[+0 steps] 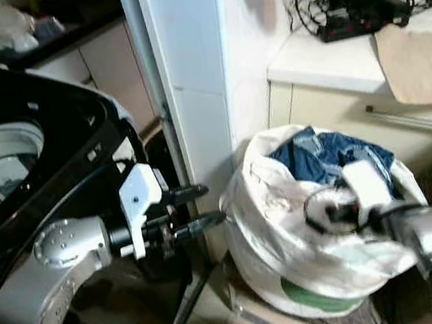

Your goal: Clothes washing

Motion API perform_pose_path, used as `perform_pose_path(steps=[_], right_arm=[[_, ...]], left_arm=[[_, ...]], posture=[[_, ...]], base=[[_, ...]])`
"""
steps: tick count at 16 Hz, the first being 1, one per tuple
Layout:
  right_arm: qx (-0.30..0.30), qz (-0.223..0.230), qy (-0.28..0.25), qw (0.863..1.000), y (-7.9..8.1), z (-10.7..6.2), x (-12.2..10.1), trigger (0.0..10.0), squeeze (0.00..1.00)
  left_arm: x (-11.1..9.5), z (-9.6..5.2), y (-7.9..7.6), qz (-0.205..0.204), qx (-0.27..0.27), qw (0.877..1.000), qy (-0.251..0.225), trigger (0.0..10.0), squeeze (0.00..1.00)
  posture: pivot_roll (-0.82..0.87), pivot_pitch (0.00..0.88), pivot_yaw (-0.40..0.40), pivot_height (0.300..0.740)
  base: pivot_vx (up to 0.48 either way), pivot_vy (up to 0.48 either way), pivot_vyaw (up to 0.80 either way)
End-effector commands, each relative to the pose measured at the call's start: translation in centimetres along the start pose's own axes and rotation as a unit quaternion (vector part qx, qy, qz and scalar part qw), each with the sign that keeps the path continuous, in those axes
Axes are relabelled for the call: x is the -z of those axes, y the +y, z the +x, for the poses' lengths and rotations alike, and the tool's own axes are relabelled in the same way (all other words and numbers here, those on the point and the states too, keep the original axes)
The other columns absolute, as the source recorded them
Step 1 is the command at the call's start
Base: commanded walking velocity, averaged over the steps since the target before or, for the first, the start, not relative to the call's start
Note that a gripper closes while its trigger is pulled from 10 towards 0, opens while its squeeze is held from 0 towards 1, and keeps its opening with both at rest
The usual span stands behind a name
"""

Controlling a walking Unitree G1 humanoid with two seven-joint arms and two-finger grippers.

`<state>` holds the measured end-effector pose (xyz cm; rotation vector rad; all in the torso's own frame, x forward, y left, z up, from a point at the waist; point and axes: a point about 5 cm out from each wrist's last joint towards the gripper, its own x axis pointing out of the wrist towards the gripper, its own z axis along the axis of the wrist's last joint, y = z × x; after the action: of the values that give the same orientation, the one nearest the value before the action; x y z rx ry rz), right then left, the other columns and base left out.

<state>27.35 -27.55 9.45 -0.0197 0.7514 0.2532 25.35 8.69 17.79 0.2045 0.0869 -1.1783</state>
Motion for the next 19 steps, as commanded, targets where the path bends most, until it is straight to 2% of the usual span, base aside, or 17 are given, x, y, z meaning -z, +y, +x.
perform_pose_path(steps=[1,2,4,5,6,7,8,10,11,12,13,16,17,19], right_arm=[[-0.043,0.020,-0.068,0.997,0.7,-1.8,-2.9,0.0,0.00],[-0.091,0.035,-0.143,0.985,1.7,-3.8,-5.8,0.0,0.00],[-0.147,0.040,-0.223,0.963,3.2,-6.1,-9.4,0.0,0.00],[-0.196,0.041,-0.285,0.937,4.9,-8.0,-12.3,0.0,0.00],[-0.227,0.046,-0.318,0.919,6.0,-9.0,-13.9,0.0,0.00],[-0.251,0.051,-0.337,0.906,7.0,-9.7,-15.0,0.0,0.00],[-0.291,0.063,-0.363,0.883,8.4,-10.4,-16.5,0.0,0.00],[-0.359,0.071,-0.384,0.848,11.1,-11.1,-18.2,0.0,0.00],[-0.391,0.085,-0.389,0.830,12.3,-11.5,-18.8,0.0,0.00],[-0.409,0.097,-0.390,0.819,13.0,-11.8,-19.2,0.0,0.00],[-0.415,0.101,-0.389,0.817,13.4,-11.9,-19.3,0.0,0.00],[-0.425,0.111,-0.380,0.814,14.3,-11.9,-19.3,0.0,0.00],[-0.422,0.115,-0.375,0.817,14.3,-11.9,-19.2,0.0,0.00],[-0.423,0.121,-0.373,0.817,14.4,-12.0,-19.2,0.0,0.00]], left_arm=[[-1.1,-0.1,0.8,0.016,-0.026,0.999,-0.017,10.0,0.00],[-1.8,0.1,1.4,0.016,-0.056,0.998,-0.039,10.0,0.00],[-3.2,0.6,2.1,0.029,-0.085,0.993,-0.079,10.0,0.00],[-4.6,1.2,2.4,0.028,-0.093,0.988,-0.118,10.0,0.31],[-5.4,1.6,2.3,0.023,-0.079,0.987,-0.136,10.0,1.00],[-6.0,2.2,2.2,0.030,-0.070,0.987,-0.141,10.0,1.00],[-6.7,3.2,2.2,0.029,-0.071,0.985,-0.157,10.0,1.00],[-7.6,4.8,2.0,0.041,-0.081,0.980,-0.175,10.0,1.00],[-7.8,5.5,2.1,0.045,-0.090,0.978,-0.184,10.0,0.95],[-8.0,5.9,2.2,0.045,-0.100,0.974,-0.197,10.0,0.28],[-8.0,6.2,2.2,0.029,-0.092,0.975,-0.201,10.0,0.00],[-7.9,6.9,1.5,-0.014,-0.069,0.973,-0.220,10.0,0.00],[-7.3,7.0,1.6,-0.004,-0.078,0.976,-0.202,0.0,0.00],[-6.7,6.8,2.4,0.010,-0.116,0.977,-0.181,0.0,0.00]], posture=[[-0.10,0.000,0.041,0.740],[-0.11,0.000,0.042,0.740],[-0.12,0.000,0.042,0.740],[-0.13,0.000,0.042,0.740],[-0.13,0.000,0.041,0.740],[-0.13,0.000,0.040,0.740],[-0.14,0.000,0.034,0.740],[-0.14,0.000,0.031,0.740],[-0.14,0.000,0.029,0.740],[-0.14,0.000,0.029,0.740],[-0.14,0.000,0.029,0.740],[-0.15,0.000,0.028,0.740],[-0.15,0.000,0.027,0.740],[-0.15,0.000,0.028,0.740]], base=[[0.000,0.000,0.00],[0.000,0.000,0.00],[0.000,0.000,0.00],[0.000,0.000,0.00],[0.000,0.000,0.00],[0.000,0.000,0.00],[0.000,0.000,0.00],[0.000,0.000,0.00],[0.000,0.000,0.00],[0.000,0.000,0.00],[0.000,0.000,0.00],[0.000,0.000,0.00],[0.000,0.000,0.00],[0.000,0.000,0.00]])
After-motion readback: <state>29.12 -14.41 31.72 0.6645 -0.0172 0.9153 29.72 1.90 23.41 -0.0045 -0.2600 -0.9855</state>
